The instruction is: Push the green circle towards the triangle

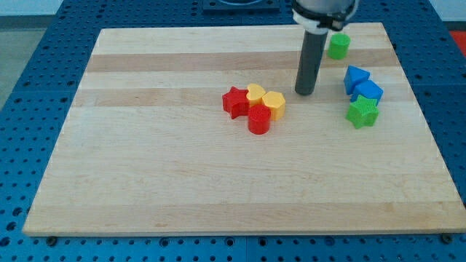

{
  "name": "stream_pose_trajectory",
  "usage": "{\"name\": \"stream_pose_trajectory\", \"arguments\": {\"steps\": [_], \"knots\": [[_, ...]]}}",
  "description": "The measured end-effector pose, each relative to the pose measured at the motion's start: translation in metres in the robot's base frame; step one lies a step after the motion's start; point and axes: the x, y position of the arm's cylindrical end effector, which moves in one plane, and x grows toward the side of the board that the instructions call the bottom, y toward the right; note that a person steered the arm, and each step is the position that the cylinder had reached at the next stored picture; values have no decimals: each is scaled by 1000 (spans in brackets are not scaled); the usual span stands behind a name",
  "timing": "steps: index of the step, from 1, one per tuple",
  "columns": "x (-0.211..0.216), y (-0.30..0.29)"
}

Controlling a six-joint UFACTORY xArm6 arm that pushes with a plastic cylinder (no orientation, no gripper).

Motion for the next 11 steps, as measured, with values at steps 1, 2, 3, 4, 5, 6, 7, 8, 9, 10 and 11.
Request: {"name": "stream_pose_trajectory", "arguments": {"steps": [1,2,3,4,5,6,7,8,9,10,11], "knots": [[-44,0],[-92,0],[-129,18],[-148,50],[-149,73],[-143,78],[-131,78],[-118,78],[-112,84],[-111,90],[-98,91]]}}
